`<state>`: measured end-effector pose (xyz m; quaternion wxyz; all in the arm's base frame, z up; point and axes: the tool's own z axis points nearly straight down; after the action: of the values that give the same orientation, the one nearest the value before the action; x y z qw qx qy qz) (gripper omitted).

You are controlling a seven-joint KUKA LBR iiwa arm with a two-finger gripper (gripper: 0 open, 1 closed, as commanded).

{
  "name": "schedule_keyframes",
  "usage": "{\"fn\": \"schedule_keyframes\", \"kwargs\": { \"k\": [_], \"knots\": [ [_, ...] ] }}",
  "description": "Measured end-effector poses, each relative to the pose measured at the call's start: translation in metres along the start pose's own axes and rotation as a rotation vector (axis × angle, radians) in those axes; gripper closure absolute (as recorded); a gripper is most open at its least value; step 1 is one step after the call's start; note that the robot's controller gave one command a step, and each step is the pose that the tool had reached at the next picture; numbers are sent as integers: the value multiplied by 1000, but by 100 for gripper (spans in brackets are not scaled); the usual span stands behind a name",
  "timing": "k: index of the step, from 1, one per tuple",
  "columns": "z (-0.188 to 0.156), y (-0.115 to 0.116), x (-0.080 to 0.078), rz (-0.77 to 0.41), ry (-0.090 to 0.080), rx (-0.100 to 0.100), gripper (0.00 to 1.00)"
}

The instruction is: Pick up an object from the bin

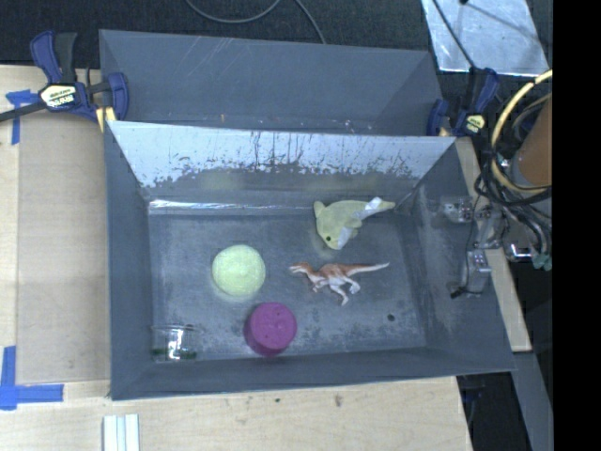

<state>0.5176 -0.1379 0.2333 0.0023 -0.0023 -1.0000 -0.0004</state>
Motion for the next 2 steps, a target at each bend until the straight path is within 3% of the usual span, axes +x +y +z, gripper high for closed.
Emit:
{"fn": "schedule_keyframes", "kwargs": {
  "k": [1, 2],
  "knots": [
    [-5, 1, -2, -4, -9, 2, 0],
    [68, 36, -18, 19, -13, 2, 0]
  ]
}}
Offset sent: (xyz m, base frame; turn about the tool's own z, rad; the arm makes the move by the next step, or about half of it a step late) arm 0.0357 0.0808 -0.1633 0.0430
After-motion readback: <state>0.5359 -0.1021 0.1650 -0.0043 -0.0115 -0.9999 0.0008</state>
